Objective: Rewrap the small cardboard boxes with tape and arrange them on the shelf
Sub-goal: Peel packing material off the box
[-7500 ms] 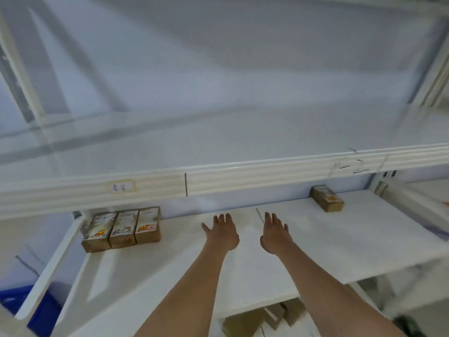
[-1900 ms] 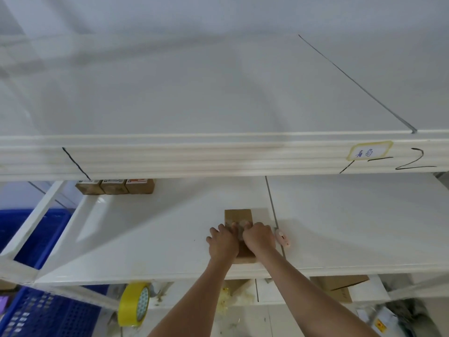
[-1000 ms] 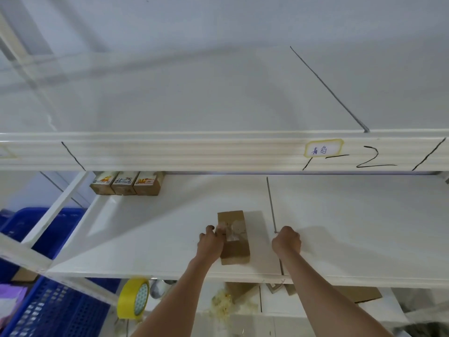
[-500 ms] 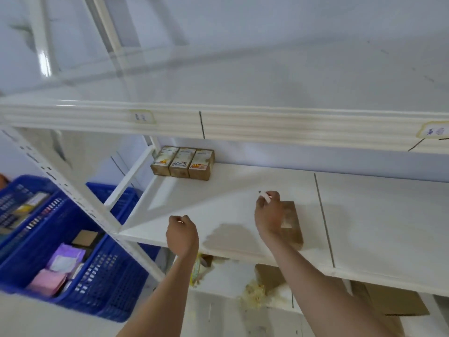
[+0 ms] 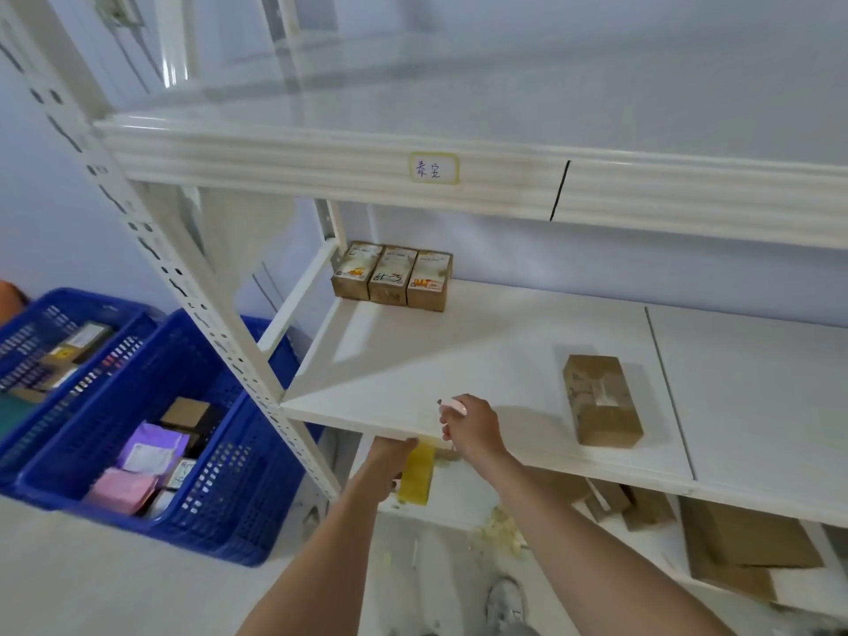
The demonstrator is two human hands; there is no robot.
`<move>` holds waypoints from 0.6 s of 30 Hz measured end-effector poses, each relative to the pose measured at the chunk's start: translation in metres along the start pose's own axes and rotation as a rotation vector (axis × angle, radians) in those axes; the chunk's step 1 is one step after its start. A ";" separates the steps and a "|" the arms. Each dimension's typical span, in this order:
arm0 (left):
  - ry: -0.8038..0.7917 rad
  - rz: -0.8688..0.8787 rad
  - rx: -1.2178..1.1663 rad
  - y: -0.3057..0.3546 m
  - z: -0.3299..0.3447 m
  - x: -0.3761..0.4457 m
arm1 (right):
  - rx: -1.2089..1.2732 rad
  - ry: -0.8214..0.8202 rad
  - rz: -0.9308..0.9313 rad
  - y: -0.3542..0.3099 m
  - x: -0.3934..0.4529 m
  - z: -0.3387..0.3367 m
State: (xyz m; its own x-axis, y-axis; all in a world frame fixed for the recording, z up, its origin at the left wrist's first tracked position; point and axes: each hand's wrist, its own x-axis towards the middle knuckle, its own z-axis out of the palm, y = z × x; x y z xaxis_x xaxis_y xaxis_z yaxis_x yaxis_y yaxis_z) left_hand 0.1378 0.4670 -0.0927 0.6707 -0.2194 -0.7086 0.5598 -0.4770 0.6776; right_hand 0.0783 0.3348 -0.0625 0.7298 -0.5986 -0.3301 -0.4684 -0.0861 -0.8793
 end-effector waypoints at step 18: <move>-0.151 -0.060 0.077 -0.004 -0.005 0.018 | -0.092 -0.057 0.091 0.013 0.013 -0.012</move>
State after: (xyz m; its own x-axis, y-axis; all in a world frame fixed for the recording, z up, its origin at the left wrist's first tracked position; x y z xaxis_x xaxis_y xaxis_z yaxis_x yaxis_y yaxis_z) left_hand 0.1507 0.4694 -0.1071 0.5533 -0.3115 -0.7726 0.5535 -0.5556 0.6204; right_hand 0.0761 0.3161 -0.0743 0.7082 -0.5612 -0.4284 -0.5757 -0.1078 -0.8105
